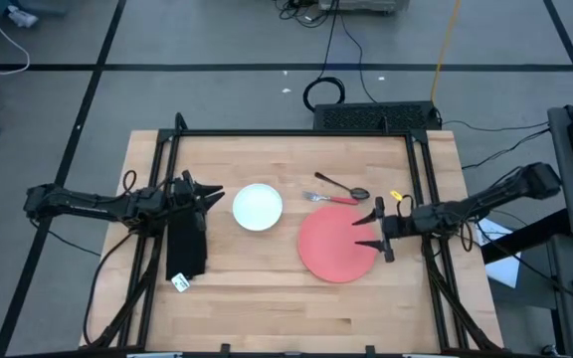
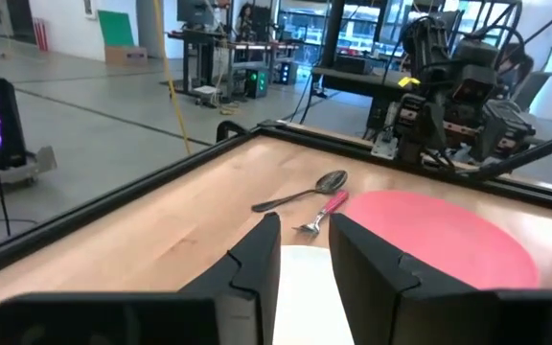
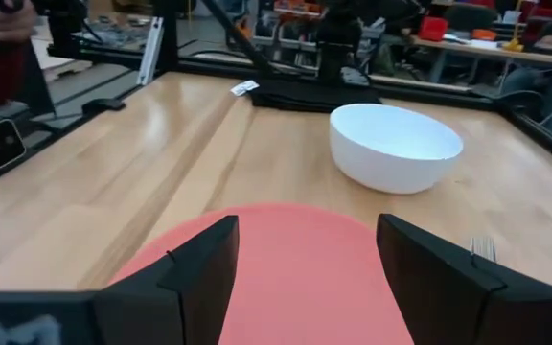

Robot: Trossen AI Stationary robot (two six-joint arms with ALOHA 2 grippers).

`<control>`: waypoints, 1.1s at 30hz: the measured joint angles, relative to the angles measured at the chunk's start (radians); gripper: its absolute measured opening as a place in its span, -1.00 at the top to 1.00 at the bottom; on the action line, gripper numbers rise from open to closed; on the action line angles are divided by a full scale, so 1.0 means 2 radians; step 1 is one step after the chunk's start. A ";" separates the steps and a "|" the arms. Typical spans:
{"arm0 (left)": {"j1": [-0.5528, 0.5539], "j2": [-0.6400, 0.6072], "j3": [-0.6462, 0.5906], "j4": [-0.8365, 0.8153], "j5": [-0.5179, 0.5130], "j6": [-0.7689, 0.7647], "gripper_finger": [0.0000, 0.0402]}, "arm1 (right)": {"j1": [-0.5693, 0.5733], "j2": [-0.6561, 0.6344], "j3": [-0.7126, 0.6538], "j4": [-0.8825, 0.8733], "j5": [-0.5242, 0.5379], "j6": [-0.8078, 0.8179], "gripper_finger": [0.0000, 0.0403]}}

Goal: Set table place
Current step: Put the white bowl on the pink plate

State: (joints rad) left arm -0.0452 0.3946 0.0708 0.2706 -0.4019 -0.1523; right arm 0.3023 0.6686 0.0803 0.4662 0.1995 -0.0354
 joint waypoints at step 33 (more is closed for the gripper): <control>0.021 0.319 0.277 -0.208 0.093 0.010 -0.15 | 0.006 -0.013 0.001 0.088 0.149 -0.105 -0.19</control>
State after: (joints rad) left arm -0.0035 1.0334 0.6248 -0.1460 -0.2156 -0.1322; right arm 0.3141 0.6431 0.0830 0.6415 0.4969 -0.2447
